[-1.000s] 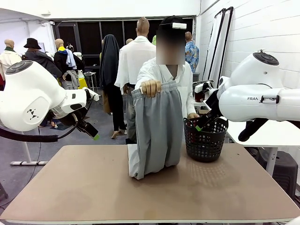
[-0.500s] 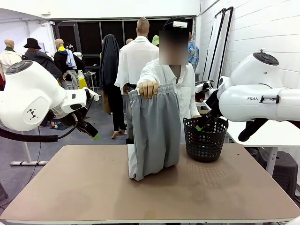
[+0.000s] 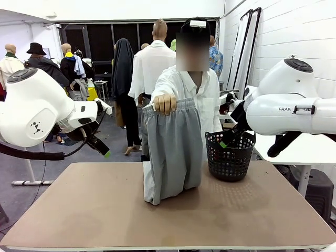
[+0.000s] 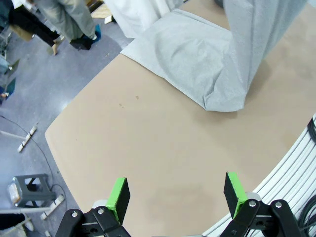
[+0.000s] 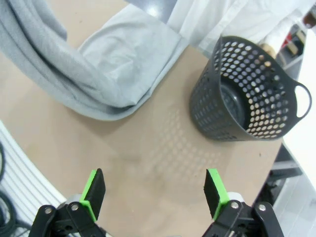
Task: Fold the training pants.
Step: Grab both ends of the Training pants handed by a person.
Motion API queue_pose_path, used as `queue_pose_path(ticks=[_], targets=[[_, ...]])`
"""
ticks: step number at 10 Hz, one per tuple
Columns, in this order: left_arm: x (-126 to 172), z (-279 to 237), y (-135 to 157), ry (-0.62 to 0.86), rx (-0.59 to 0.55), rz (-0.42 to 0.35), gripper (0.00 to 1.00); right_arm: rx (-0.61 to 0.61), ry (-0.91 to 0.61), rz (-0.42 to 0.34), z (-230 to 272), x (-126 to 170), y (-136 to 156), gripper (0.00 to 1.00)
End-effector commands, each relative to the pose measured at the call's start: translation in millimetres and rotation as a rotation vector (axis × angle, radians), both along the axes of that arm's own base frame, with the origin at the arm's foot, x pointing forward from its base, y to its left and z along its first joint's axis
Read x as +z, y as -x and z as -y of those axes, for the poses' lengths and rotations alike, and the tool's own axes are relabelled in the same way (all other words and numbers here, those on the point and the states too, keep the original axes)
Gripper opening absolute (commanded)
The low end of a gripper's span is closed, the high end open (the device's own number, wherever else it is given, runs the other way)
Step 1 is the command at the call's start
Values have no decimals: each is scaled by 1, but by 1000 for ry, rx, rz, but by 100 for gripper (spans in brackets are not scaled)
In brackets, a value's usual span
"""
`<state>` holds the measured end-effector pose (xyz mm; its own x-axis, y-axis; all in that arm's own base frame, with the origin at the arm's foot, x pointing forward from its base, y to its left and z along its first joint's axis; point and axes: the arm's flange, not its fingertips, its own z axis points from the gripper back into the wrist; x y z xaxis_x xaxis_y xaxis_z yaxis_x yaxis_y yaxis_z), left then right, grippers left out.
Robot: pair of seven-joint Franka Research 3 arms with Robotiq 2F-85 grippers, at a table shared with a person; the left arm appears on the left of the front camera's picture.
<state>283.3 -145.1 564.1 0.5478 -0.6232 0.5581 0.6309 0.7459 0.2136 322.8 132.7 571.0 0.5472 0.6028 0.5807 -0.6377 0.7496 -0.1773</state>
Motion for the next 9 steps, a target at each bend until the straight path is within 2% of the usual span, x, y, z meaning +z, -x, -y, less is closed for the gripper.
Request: queue_pose_path(ticks=[1,4,5,7,8,9], targets=[[6,0,-8,-123,-87,-28,100,144,59,-44,9,7,-8,100],[6,7,-24,-358,-238,-153,100,278,206,-63,13,10,-17,100],[3,8,-32,-391,-297,-193,100,321,244,-67,12,7,-21,100],[-4,7,-40,-357,-445,-234,100,406,277,-85,9,-2,-24,100],[-3,4,-40,-334,-483,-237,100,400,292,-73,9,-2,-22,100],[-10,12,-34,-377,-354,-218,100,357,247,-80,6,-2,-18,100]])
